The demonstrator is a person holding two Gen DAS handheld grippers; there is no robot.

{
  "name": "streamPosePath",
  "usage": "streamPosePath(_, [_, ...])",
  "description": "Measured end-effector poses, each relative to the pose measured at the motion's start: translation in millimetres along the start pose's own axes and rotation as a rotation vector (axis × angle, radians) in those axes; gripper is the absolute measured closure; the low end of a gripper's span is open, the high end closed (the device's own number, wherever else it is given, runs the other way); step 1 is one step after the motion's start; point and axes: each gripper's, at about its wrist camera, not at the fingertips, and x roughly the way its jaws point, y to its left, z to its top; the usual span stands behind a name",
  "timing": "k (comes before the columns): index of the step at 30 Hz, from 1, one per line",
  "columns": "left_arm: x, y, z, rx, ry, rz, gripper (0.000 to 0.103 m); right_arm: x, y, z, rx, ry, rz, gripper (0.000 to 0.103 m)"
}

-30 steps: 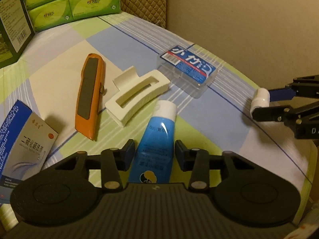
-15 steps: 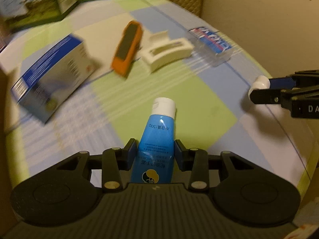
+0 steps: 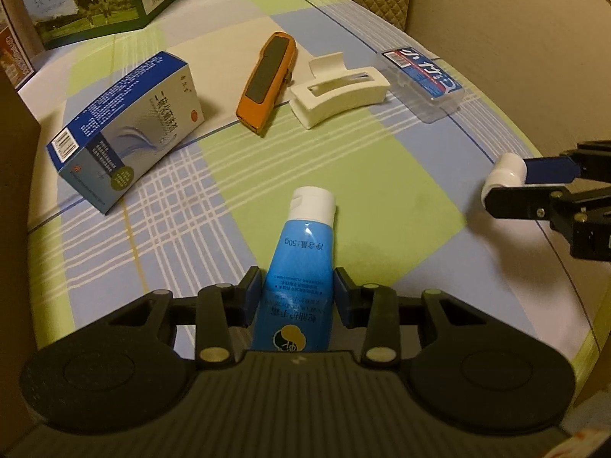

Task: Organize rigid objects
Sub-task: 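Carry the blue tube and pill bottle with both tools over the brown box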

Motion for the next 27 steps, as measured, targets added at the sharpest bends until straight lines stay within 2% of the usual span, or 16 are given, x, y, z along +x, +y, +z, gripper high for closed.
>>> streamPosePath(5, [-12, 3, -2, -0.021, -0.035, 0.008, 0.069, -3, 5, -1, -0.015, -0.001, 0.010, 0.059])
streamPosePath(14, [-54, 15, -6, -0.075, -0.155, 0.027, 0.069, -7, 21, 4, -0.057, -0.024, 0.042, 0.059])
streamPosePath(27, [-113, 40, -12, -0.157, -0.241, 0.067, 0.069, -18, 63, 32, -0.130, -0.072, 0.134, 0.059])
